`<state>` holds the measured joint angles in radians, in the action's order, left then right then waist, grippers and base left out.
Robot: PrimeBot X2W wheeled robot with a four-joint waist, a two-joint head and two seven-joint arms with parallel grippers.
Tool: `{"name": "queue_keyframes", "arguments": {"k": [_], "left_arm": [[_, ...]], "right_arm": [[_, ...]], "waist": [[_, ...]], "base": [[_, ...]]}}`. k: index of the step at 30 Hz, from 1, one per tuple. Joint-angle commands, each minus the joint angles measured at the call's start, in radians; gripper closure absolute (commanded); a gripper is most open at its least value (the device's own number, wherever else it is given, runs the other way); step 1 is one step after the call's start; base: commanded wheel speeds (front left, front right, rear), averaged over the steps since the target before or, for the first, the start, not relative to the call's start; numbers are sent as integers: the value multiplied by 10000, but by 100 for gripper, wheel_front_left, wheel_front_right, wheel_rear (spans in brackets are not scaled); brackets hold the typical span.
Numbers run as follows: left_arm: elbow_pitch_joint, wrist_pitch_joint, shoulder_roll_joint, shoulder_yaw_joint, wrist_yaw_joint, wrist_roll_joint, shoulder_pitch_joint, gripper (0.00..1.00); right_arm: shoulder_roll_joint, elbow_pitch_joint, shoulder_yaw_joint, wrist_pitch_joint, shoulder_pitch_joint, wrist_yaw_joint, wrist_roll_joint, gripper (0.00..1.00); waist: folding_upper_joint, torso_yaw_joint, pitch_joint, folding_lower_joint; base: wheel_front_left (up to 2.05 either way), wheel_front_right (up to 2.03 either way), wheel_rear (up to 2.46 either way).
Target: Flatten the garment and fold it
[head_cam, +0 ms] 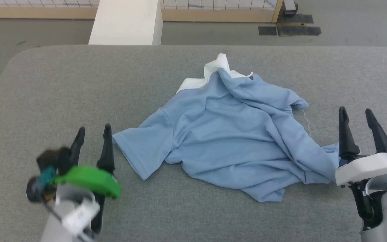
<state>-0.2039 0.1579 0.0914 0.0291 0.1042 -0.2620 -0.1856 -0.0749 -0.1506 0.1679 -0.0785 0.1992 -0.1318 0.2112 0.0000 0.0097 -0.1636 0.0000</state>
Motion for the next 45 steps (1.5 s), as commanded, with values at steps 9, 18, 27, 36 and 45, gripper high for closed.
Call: {"name": "queue_keyframes", "arguments": {"k": [9,18,27,36,45], "left_arm": [[-1843,-5533,1084,-925,121,-1,-3116,0],[-3096,-9377,1387,-2035,219,-204,-4418,0],[-3602,-10178,1163,-2416,240,-667,-3988,100],[-2505,-7612,1316,-662,-283,-1744,-4474,100],[-2096,-6252,1903,1196,-1801,-2052,-3499,100]], "right_arm": [[125,501,58,302,75,11,-119,0],[164,671,58,316,322,11,-207,0],[182,758,211,205,481,11,-275,0],[206,566,196,150,525,11,-330,0],[228,376,1,144,643,11,-264,0]], "waist": [[0,0,-661,0],[0,-328,-1261,0],[0,-423,-1484,0],[0,1,-1271,0],[0,155,-1221,0]], "base": [[0,0,0],[0,0,0],[0,0,0],[0,0,0],[0,0,0]]}}
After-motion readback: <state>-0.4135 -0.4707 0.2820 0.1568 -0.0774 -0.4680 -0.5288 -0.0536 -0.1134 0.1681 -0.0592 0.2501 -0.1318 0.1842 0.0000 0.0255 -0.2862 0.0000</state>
